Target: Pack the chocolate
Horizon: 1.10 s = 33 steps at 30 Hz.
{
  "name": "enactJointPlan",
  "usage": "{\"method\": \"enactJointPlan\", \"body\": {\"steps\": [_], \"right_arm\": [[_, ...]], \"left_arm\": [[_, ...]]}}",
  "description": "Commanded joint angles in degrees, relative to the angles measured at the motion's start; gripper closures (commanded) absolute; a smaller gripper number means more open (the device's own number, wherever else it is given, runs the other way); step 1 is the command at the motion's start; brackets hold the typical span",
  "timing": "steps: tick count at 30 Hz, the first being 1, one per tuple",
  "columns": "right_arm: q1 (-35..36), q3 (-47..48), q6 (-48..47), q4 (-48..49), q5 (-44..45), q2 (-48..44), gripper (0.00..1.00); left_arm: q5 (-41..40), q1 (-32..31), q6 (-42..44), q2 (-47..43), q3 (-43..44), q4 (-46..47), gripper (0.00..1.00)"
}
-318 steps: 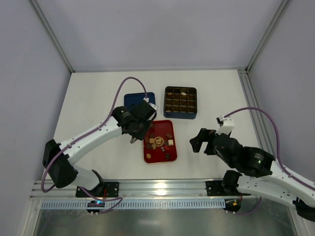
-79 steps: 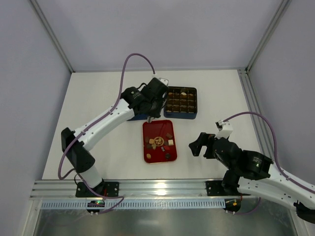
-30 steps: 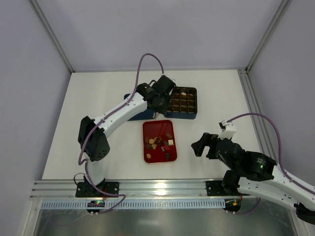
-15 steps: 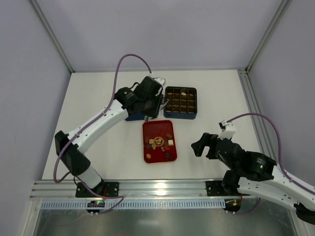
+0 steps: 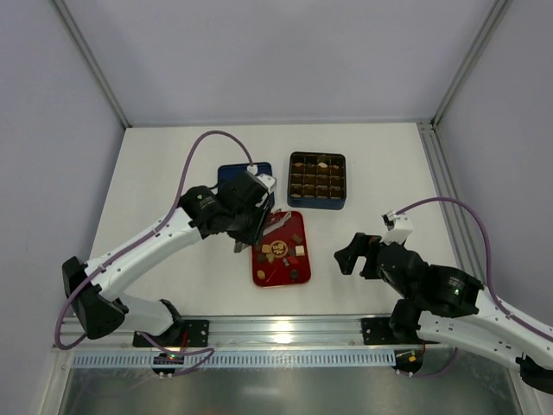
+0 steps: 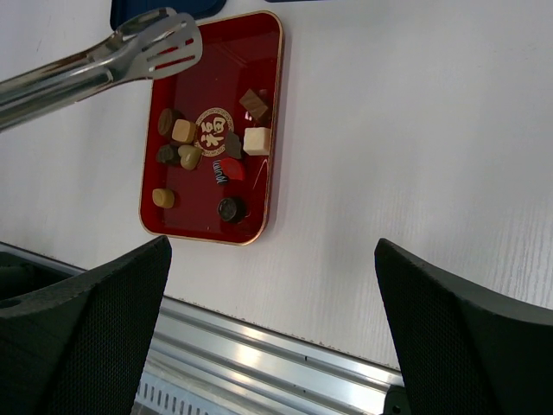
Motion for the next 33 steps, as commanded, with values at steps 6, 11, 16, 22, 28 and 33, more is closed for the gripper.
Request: {"method": "enactJointPlan", "body": {"steps": [6,11,16,22,28,33], "right_arm": [[0.2,-0.4,0.6,3.6,-0.3,1.2,0.0],[0.2,-0.5,0.5,4.1,-0.7,1.9,0.0],[0.2,-1.0,0.6,4.6,-0.8,2.1,0.0],[0.2,-1.0,0.6,4.9,-1.0,2.7,0.0],[0.2,-1.0,0.5,4.6,-1.0,2.7,0.0],[0.2,-1.1,0.6,4.6,-0.9,2.8,0.0]], "left_arm": [[-1.5,-3.3,-4.1,-8.1,-7.7,-3.1,0.62],[-1.9,-4.5,-5.1,-10.3,-9.2,-5.1,0.62],[-2.0,-4.9,-5.4,-11.5,-10.3,-6.1,0.62],[-2.0,-5.4,-6.1,-12.1,-10.9,-6.3,0.62],[-2.2,-5.7,-6.7,-12.9,-11.4,-6.2,0.62],[-2.3,-5.8,-6.9,-13.0,-11.5,-6.2,0.62]]}}
